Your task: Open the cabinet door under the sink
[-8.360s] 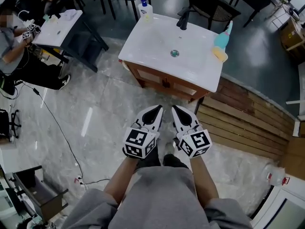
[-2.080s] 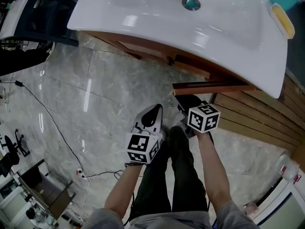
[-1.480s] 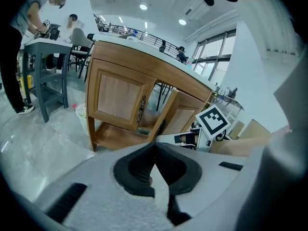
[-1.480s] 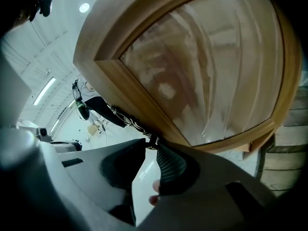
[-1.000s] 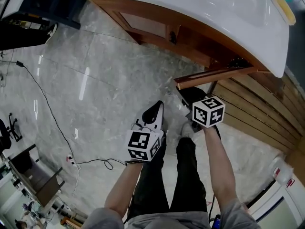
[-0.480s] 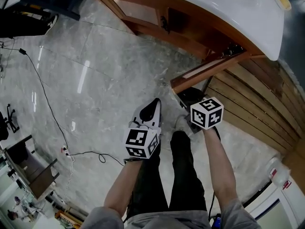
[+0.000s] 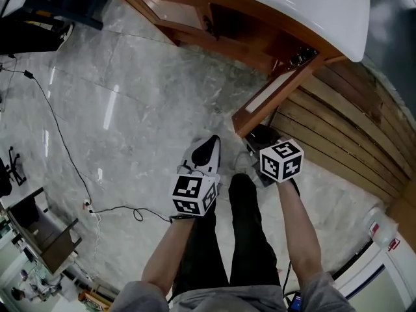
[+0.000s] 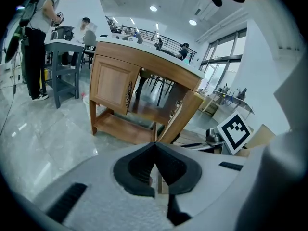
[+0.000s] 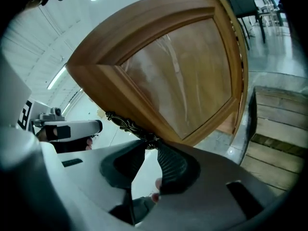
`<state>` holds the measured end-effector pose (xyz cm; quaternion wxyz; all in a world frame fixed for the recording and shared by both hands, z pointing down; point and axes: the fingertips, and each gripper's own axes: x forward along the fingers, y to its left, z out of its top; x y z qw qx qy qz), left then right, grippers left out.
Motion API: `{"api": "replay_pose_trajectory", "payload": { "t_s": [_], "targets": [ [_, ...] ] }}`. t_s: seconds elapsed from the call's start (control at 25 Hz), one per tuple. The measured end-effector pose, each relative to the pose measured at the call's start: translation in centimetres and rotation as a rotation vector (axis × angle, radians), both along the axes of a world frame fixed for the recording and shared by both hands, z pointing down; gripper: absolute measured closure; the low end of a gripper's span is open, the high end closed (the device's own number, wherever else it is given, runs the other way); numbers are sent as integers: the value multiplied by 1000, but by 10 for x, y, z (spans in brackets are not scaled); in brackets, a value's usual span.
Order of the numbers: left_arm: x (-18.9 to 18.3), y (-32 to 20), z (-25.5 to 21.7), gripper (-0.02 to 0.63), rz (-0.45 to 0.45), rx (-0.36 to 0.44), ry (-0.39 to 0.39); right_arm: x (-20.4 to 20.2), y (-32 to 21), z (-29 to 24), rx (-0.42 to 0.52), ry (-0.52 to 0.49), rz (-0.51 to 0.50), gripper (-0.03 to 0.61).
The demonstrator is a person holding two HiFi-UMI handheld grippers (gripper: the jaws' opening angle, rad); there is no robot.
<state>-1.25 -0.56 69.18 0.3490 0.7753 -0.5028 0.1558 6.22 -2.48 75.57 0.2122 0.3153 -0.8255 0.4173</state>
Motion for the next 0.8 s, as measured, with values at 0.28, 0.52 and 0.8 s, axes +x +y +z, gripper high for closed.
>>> {"api": "replay_pose_trajectory", "payload": {
  "t_s": [0.28,0.52,0.8],
  "targets": [
    [23,4,-1,606,50,-3,13,27,17,3,-15,13,79,497],
    [41,9,0,606,92,-6,18,54,28,3,-15,16,154,500],
    [59,14,-2,606,137,-5,25,93,43,2,-15,32,278,514]
  ]
}}
